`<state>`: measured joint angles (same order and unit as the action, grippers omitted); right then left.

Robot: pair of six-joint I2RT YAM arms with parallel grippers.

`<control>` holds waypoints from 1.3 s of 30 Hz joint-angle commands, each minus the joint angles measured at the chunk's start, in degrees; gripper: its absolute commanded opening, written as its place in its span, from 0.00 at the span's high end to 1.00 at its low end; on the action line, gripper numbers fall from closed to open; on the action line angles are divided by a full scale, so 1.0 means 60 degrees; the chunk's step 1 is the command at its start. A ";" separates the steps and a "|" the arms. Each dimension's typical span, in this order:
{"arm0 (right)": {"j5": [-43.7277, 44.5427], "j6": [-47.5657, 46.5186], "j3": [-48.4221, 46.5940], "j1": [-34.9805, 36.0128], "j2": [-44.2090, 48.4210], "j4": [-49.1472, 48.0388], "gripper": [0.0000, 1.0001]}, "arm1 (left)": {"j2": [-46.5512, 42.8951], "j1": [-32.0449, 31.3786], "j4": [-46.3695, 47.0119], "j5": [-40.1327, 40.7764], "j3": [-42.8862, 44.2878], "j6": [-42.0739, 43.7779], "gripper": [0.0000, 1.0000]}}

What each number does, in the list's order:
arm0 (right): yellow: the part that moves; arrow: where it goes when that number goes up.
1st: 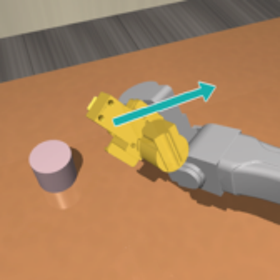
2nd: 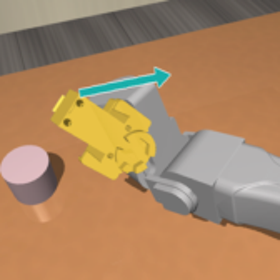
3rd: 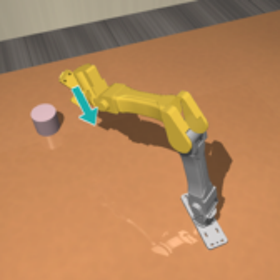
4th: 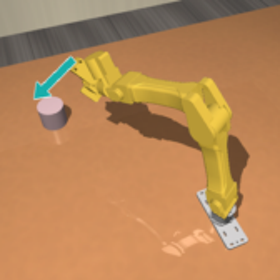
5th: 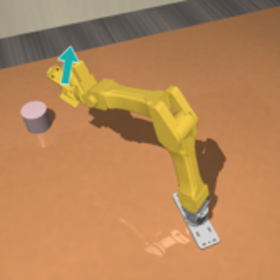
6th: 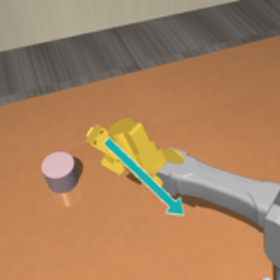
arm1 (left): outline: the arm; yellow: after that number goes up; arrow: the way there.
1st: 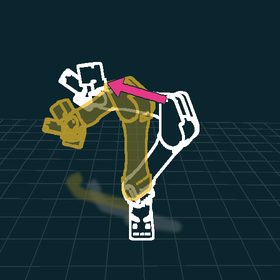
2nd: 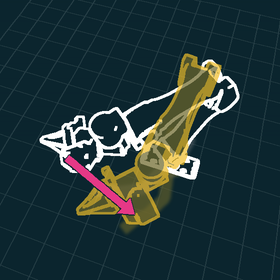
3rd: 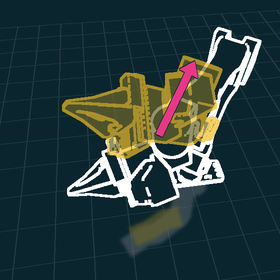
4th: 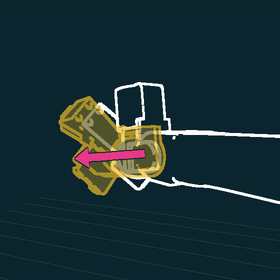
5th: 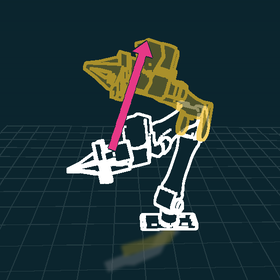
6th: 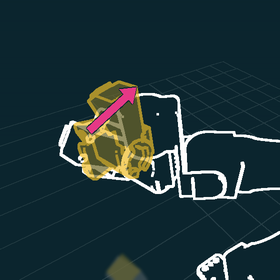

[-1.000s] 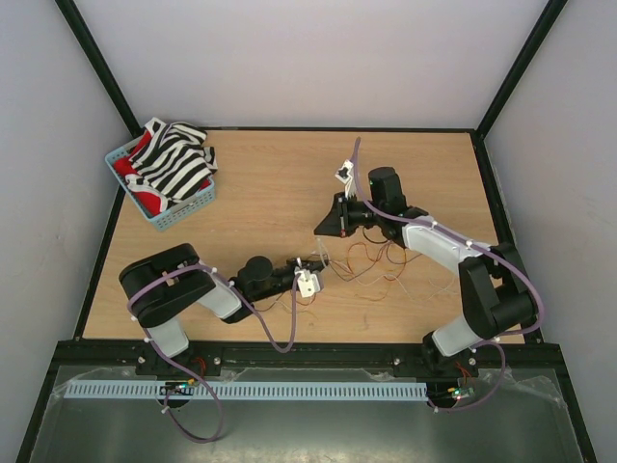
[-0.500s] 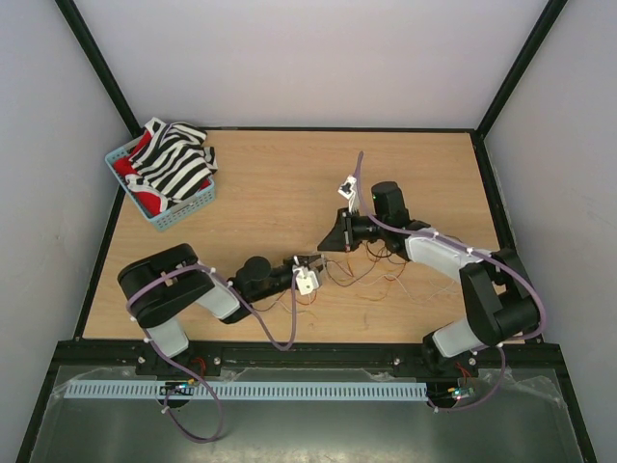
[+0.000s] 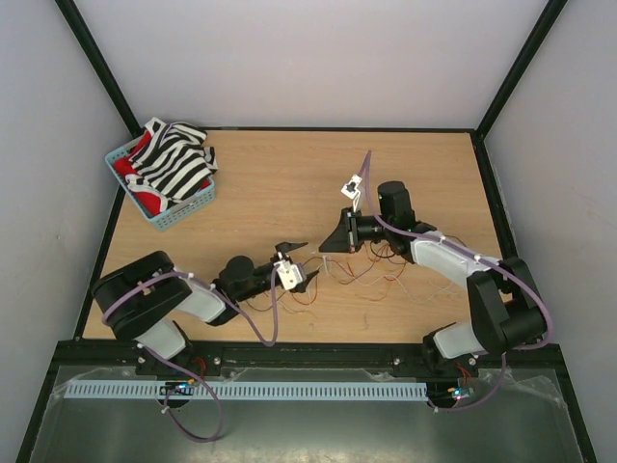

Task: Zip-tie the wires
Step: Tie the cable at the center of the board.

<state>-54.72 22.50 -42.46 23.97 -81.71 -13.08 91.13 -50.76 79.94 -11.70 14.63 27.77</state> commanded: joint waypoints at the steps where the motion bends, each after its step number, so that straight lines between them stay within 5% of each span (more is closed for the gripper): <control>1: -0.0730 -0.0157 -0.0107 -0.0041 0.0269 0.0176 1.00 | -0.0622 0.0200 0.0255 -0.0938 -0.0066 -0.0680 0.28; 18: -0.1309 -0.0089 0.0141 -0.0043 0.0714 0.0232 1.00 | -0.0454 0.0565 0.0270 -0.2633 0.0518 -0.1387 0.62; 39: -0.1574 0.0381 0.0498 -0.0039 0.1154 -0.0128 1.00 | -0.0104 0.0448 0.0695 -0.3077 0.0916 -0.1715 0.60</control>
<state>-61.95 23.03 -40.23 23.97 -76.77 -11.90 89.95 -47.75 80.58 -28.58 18.83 18.74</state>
